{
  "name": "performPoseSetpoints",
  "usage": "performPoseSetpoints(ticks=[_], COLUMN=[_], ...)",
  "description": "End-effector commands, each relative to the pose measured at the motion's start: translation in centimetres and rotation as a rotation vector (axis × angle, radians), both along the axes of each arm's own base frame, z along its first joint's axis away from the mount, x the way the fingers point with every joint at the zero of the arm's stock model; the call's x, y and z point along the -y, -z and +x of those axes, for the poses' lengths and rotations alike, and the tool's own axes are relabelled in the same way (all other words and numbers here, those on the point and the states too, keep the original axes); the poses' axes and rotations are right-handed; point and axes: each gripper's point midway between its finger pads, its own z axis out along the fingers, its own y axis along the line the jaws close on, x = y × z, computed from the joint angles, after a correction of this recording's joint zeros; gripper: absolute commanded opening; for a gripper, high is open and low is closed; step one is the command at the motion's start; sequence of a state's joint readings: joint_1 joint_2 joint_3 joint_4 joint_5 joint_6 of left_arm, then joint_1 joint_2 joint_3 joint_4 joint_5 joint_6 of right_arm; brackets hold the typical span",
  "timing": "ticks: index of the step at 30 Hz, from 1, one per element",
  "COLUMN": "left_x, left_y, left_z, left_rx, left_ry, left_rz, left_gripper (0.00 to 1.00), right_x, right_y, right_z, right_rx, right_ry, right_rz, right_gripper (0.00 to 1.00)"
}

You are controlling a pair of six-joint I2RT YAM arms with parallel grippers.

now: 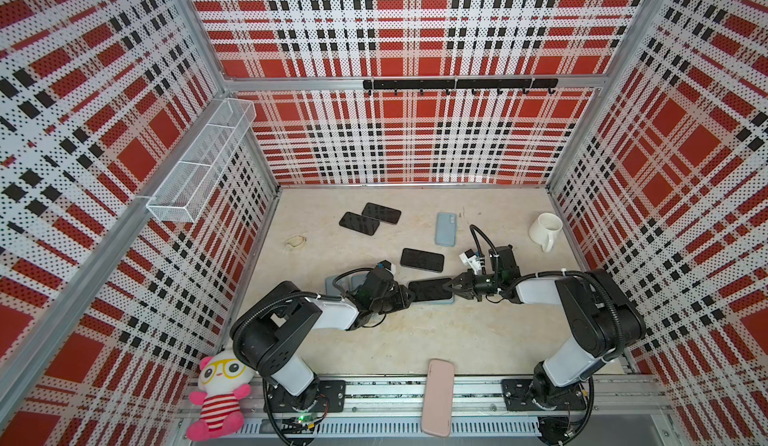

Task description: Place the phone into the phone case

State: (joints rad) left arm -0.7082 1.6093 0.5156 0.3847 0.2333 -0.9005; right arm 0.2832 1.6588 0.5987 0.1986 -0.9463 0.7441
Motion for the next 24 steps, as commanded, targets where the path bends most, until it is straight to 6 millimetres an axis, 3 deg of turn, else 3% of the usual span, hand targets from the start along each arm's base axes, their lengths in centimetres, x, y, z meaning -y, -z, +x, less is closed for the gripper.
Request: performPoseSetpoints(ticks=[1, 7, 24], left_x=[2.4, 1.1, 1.5], left_y=[-2.9, -1.2, 0.0], left_z=[-0.2, 0.8, 1.5], left_rx=[0.064, 0.082, 0.083], left_ry=[0.079, 0.076, 0.096], left_rz=[-0.081, 0.094, 0.136], left_gripper=[0.37, 0.37, 0.35], right_x=[1.0, 1.8, 3.6], right_y=[2.9, 3.0, 2.0], right_z=[-0.9, -0.5, 0.8], right_rx=[-0.050, -0.050, -0.006], right_ry=[0.001, -0.012, -0.057], right_rz=[-0.151, -0.256, -0.439], right_gripper=[0.00, 0.08, 0.29])
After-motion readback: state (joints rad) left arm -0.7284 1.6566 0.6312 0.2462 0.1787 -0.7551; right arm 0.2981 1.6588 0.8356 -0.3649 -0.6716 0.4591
